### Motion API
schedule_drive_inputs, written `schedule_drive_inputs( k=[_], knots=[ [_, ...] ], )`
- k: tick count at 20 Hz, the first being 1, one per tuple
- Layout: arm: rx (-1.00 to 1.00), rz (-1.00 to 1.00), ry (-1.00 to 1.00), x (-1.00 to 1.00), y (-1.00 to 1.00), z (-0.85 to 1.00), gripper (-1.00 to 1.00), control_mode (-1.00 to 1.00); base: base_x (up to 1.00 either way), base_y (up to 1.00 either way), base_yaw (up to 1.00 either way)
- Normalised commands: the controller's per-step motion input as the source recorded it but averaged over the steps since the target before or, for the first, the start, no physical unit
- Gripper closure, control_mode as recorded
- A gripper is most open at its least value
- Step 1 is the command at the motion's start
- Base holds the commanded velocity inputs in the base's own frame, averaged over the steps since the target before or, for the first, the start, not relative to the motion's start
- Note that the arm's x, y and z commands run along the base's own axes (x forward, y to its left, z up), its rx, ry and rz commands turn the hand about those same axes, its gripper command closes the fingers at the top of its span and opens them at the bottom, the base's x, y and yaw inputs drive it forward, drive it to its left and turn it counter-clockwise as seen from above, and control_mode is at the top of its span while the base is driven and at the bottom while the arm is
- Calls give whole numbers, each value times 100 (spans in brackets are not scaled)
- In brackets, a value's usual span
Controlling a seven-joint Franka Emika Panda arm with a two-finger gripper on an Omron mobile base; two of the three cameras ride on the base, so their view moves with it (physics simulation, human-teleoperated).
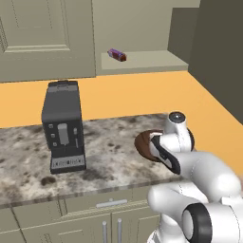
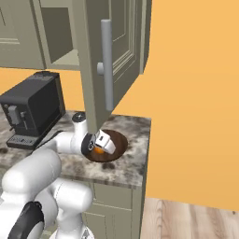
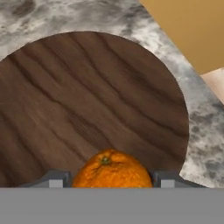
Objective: Pick the tangerine from the cabinet and place it in the bowl. Then pick the bowl and place it in the sink. Then turn on the sink facuet.
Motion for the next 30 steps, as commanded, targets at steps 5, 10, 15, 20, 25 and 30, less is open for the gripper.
schedule_drive_inputs(
  k=[5, 10, 15, 20, 25, 30],
  knots=[
    [0, 1, 0, 0, 16, 17, -100, -100, 0, 0, 0],
    [-3, 9, 0, -16, 58, 45, -100, -100, 0, 0, 0],
    [-15, 23, 5, -39, 89, 20, -100, -100, 0, 0, 0],
    [-17, 19, 8, -16, 25, -15, -100, -100, 0, 0, 0],
    [-12, 10, 6, 0, 0, -16, -100, -100, 0, 0, 0],
    [-5, 7, 15, 1, 0, -29, -100, -100, 0, 0, 0]
  ],
)
